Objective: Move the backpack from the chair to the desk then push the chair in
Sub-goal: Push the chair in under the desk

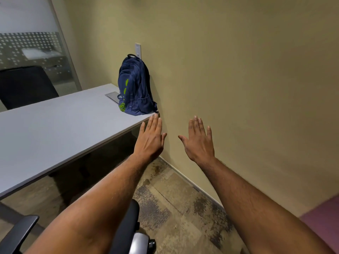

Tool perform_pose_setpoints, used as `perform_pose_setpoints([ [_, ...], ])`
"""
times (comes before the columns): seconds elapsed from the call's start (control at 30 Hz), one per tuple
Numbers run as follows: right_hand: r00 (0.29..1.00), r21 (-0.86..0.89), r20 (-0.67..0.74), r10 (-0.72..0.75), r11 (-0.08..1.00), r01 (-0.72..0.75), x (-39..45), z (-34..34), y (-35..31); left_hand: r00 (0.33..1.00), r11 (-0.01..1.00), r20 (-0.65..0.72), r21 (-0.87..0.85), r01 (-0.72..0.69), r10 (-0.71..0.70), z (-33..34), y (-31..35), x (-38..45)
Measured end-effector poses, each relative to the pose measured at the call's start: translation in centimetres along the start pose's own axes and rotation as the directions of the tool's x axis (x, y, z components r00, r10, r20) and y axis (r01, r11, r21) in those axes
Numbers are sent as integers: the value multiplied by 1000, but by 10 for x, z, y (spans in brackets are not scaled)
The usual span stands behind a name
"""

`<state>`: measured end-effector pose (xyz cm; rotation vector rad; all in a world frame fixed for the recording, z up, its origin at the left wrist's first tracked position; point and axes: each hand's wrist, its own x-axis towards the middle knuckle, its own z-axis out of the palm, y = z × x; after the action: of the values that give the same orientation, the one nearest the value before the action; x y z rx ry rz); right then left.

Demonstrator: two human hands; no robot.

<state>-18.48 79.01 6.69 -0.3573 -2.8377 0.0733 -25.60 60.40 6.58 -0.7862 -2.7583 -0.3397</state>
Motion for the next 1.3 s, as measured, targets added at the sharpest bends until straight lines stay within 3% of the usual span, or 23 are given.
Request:
perform_pose_setpoints([
  [0.43,975,-69,24,219,974,-217,-162,-49,-87,984,981,34,-86,-172,175,-43,-25,-127],
  [0.87,964,-65,-8,265,962,-265,-275,-66,-167,970,962,15,-134,-237,241,-85,-65,-243],
  [1.3,975,-11,59,214,977,-214,-405,-50,-322,976,976,69,-84,-202,208,-128,-168,-432],
])
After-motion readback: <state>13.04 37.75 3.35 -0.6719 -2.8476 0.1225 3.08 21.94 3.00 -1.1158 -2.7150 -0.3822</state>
